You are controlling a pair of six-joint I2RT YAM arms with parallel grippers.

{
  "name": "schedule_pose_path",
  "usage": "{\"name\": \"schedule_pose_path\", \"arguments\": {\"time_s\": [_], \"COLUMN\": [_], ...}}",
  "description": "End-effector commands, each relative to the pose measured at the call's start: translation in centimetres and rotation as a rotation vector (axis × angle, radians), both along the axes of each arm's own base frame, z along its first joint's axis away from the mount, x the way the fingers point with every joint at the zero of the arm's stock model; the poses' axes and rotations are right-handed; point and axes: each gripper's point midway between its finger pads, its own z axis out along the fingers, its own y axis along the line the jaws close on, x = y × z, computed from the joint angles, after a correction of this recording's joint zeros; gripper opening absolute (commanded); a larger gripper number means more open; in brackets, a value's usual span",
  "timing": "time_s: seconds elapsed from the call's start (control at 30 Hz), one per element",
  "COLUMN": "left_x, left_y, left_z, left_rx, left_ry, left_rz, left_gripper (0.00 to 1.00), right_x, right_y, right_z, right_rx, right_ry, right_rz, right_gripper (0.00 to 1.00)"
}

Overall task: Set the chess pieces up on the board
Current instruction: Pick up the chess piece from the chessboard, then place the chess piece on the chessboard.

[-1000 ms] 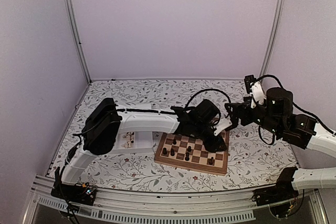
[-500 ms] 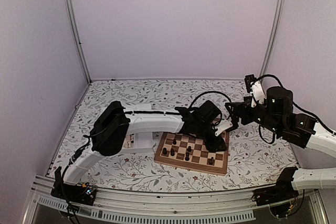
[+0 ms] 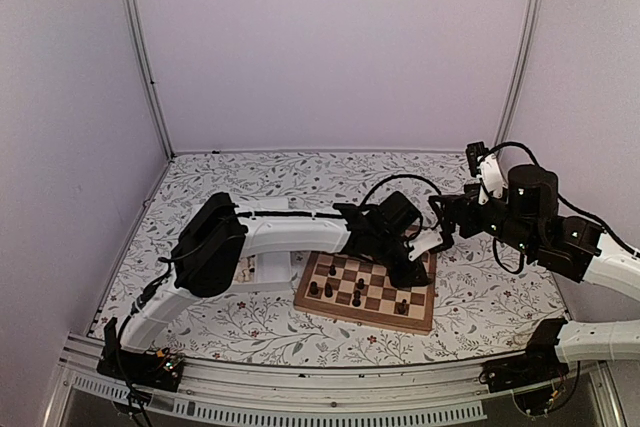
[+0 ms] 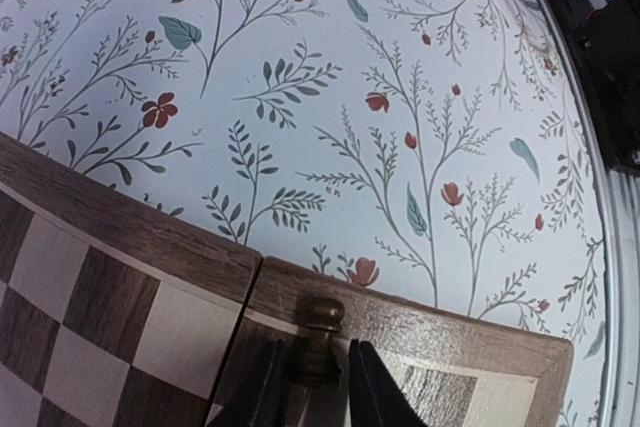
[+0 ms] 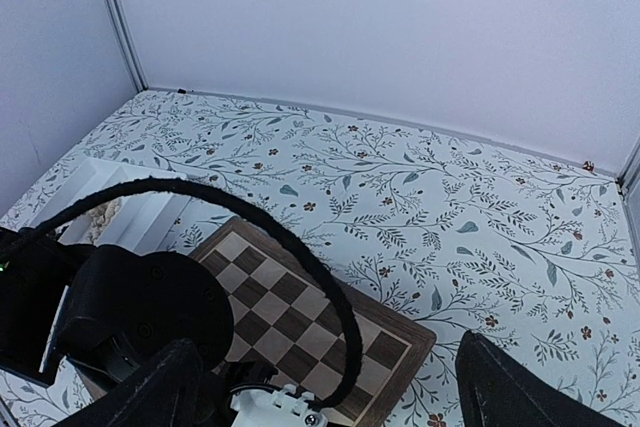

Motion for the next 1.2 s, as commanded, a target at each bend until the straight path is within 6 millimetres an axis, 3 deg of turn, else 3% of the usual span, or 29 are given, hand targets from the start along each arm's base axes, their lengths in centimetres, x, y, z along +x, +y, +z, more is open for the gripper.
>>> {"name": "schedule_pose_path", "arguments": {"time_s": [0.0,0.13,0.3,0.37,0.5,0.6,0.7,0.77,0.93,1.17], "left_x": [-0.2,-0.1,0.7,1.6,3.1,4.4,5.0,5.2,5.0,4.3], "left_y": [1.1,1.0,0.8,1.2,3.2,5.5,8.1,9.8,12.9,15.1], "left_z": [-2.4,-2.0,1.0,3.1,9.3,14.3,17.8,18.9,19.0,19.0], "left_rx": [0.076,0.066,-0.014,-0.062,-0.197,-0.333,-0.432,-0.466,-0.479,-0.498], "left_ry": [0.001,-0.012,-0.023,-0.005,0.027,0.022,0.012,-0.015,-0.058,-0.096], "left_rz": [-0.013,-0.013,0.016,0.038,0.086,0.130,0.169,0.198,0.253,0.288], "left_gripper": [0.23,0.16,0.11,0.11,0.11,0.11,0.11,0.12,0.11,0.12], "right_x": [0.3,0.3,0.2,0.1,0.2,0.5,0.9,1.0,1.3,1.0], "right_y": [-0.1,-0.2,-0.2,-0.3,0.1,1.1,2.7,3.7,6.5,10.2], "right_z": [0.5,0.4,1.2,1.9,3.1,2.8,2.3,2.3,2.7,2.0], "right_rx": [0.016,0.017,0.037,0.048,0.065,0.077,0.088,0.107,0.194,0.401], "right_ry": [-0.018,-0.014,-0.020,-0.028,-0.033,0.002,0.049,0.075,0.157,0.341], "right_rz": [-0.006,-0.009,-0.009,-0.009,0.002,0.024,0.068,0.098,0.220,0.436], "right_gripper": [0.91,0.91,0.91,0.90,0.86,0.85,0.81,0.79,0.70,0.61]}}
